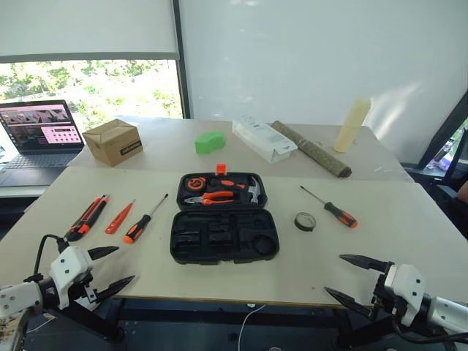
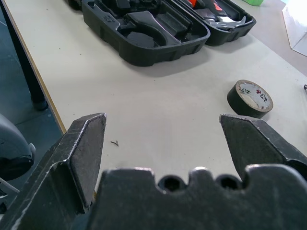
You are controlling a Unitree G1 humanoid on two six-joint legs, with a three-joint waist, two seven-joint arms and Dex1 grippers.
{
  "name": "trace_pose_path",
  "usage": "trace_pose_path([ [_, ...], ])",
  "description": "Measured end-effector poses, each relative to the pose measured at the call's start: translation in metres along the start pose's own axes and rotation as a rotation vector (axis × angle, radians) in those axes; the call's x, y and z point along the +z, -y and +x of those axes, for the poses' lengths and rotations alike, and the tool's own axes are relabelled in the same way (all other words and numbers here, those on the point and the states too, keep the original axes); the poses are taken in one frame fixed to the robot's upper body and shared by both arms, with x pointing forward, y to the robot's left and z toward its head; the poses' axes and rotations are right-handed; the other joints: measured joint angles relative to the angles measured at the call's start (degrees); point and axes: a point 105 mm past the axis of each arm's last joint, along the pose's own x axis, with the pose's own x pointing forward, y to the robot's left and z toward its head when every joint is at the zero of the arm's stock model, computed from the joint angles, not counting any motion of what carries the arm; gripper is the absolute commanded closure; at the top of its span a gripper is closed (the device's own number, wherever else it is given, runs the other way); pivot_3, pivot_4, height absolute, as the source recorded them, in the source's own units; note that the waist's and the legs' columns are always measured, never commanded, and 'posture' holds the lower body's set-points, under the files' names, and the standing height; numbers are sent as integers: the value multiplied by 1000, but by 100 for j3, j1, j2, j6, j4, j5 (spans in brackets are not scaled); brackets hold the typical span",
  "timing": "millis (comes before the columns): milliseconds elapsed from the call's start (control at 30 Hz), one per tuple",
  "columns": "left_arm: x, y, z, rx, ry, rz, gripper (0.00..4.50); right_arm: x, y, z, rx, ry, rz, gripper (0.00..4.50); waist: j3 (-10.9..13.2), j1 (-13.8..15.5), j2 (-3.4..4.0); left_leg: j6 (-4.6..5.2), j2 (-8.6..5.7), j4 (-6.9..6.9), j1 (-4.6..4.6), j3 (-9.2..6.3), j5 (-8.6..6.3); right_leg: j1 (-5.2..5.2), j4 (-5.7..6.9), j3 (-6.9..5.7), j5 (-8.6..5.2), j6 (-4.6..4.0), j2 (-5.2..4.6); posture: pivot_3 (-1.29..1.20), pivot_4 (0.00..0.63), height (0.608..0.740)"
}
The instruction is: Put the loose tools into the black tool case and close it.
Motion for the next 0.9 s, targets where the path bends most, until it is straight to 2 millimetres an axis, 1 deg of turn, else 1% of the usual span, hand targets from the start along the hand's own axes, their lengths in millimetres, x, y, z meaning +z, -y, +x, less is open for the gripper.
trace_pose_path([
  [67,0,0,-1,5,2,-20,14,1,0,1,-1,6,0,95,0,0,0,0,0,0,0,0,0,0,0,0,0,0,0,0,150,740],
  [100,-1,-2,-6,35,2,-90,14,8,3,8,-23,60,8,95,1,-13,-2,0,5,0,0,-1,0,-1,0,0,0,0,4,0,150,740],
  [133,-2,-6,-10,74,6,-139,14,18,4,14,-46,125,17,95,1,-54,-3,-1,14,0,1,0,0,-4,2,1,1,0,8,0,150,740],
  [167,-3,-15,-20,156,23,-222,14,35,4,27,-73,222,36,95,1,-113,-3,-3,19,-1,2,-1,1,-7,7,2,0,0,12,0,150,740],
  [200,-3,-20,-27,204,36,-256,14,46,3,34,-79,277,39,95,2,-135,-2,-4,19,-1,2,-4,2,-8,9,1,-2,-1,12,0,150,740],
  [233,-5,-24,-37,268,31,-301,14,60,1,41,-73,345,50,95,5,-144,4,-5,16,-3,5,-4,3,-8,16,1,-4,-5,9,0,150,740],
  [267,-8,-26,-45,306,19,-332,14,71,2,43,-75,387,40,95,5,-138,7,-5,13,-3,5,-4,3,-7,15,1,-4,-6,6,0,150,740],
  [300,-12,-26,-50,332,-3,-361,14,75,2,43,-73,402,34,95,6,-135,9,-5,7,-3,6,-4,2,-5,15,1,-5,-5,2,0,150,740],
  [367,-31,-27,-66,437,-80,-483,14,83,0,48,-52,431,11,95,5,-109,6,-2,3,-3,4,-4,0,-1,8,-1,-5,-4,-1,0,150,740],
  [400,-37,-28,-69,468,-98,-528,14,84,-1,49,-46,438,7,95,5,-74,4,-2,0,-2,3,-5,0,-1,8,-2,-6,-2,-2,0,150,740],
  [467,-39,-29,-70,487,-94,-599,14,86,-2,51,-40,438,-7,95,4,1,-1,-3,-1,-1,2,-6,0,0,7,-3,-6,-2,-3,0,150,740],
  [533,-29,-36,-62,468,-52,-657,14,85,-2,51,-38,431,-15,95,4,63,-4,-6,-3,0,3,-9,2,2,8,-6,-6,-4,-5,0,150,740],
  [600,-5,-50,-50,425,-3,-651,14,84,-2,51,-35,426,-16,95,3,89,-9,-12,-2,1,3,-11,6,1,11,-8,-6,-6,-1,0,150,740],
  [633,6,-57,-42,403,6,-637,14,83,-2,50,-34,422,-16,95,2,93,-11,-14,-2,1,6,-11,7,5,13,-8,-6,-7,0,0,150,740],
  [733,42,-81,-10,331,-31,-553,14,83,-4,52,-21,417,-20,95,2,99,-11,-23,-13,-1,11,-7,12,6,19,-4,-3,-7,8,0,150,740],
  [767,49,-85,-1,313,-45,-541,14,83,-5,52,-20,416,-19,95,2,74,-8,-22,-16,-3,17,-6,12,10,20,0,-3,-6,6,0,150,740],
  [833,56,-88,20,271,-86,-534,14,82,-7,55,-11,412,-16,95,3,-2,-3,-22,-21,-10,17,-2,12,6,19,3,-3,-7,9,0,150,740],
  [900,52,-85,40,222,-159,-544,14,81,-7,57,-9,409,-14,95,3,-56,-4,-35,-23,-12,17,-2,19,5,21,5,-3,-9,17,0,150,740],
])
